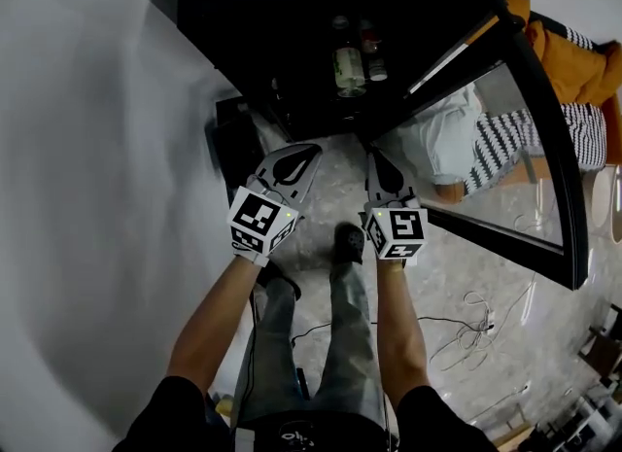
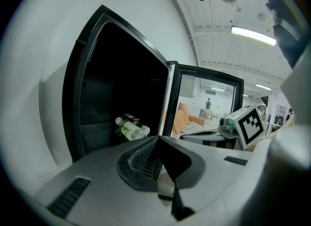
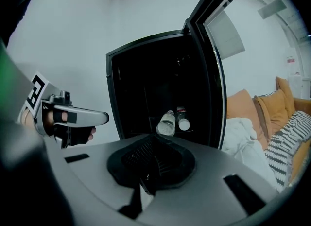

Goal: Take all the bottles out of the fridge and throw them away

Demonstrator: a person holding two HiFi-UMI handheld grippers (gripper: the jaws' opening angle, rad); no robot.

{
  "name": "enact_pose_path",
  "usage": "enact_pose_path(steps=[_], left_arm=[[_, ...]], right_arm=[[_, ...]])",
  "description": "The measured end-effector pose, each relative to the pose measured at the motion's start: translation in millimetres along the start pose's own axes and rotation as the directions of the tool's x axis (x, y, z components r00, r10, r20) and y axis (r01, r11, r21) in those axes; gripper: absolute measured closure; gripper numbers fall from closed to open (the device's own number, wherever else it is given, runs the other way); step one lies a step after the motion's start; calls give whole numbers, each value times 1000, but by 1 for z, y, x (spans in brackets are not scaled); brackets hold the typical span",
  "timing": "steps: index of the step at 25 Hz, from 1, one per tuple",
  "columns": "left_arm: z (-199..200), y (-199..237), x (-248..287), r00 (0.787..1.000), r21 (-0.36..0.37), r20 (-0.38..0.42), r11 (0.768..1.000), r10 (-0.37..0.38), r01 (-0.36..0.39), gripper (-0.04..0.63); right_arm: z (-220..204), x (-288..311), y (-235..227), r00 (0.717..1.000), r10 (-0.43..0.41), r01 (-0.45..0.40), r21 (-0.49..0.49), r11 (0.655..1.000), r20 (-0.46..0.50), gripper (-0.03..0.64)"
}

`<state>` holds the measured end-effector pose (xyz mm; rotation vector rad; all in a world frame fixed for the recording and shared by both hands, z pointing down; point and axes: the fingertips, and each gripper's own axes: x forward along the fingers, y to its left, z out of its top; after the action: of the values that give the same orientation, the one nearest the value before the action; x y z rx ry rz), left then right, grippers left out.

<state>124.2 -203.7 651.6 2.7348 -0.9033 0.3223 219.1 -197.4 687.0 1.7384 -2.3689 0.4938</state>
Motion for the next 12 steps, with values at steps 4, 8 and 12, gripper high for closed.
enact_pose_path(steps=[4, 8, 12], left_arm=[[-5, 8, 1, 1000, -8, 26, 1000, 9, -9, 589], [-4, 11, -2, 999, -4, 47, 1000, 1, -1, 589], [1, 15, -2, 999, 5, 52, 1000, 8, -8, 589]], right_arm=[[2, 16, 0, 999, -11, 12, -29, 1000, 36, 607], [13, 35, 1, 997, -29, 33, -51, 998, 74, 607], [22, 65, -5, 996, -46, 49, -38, 998, 77, 486]])
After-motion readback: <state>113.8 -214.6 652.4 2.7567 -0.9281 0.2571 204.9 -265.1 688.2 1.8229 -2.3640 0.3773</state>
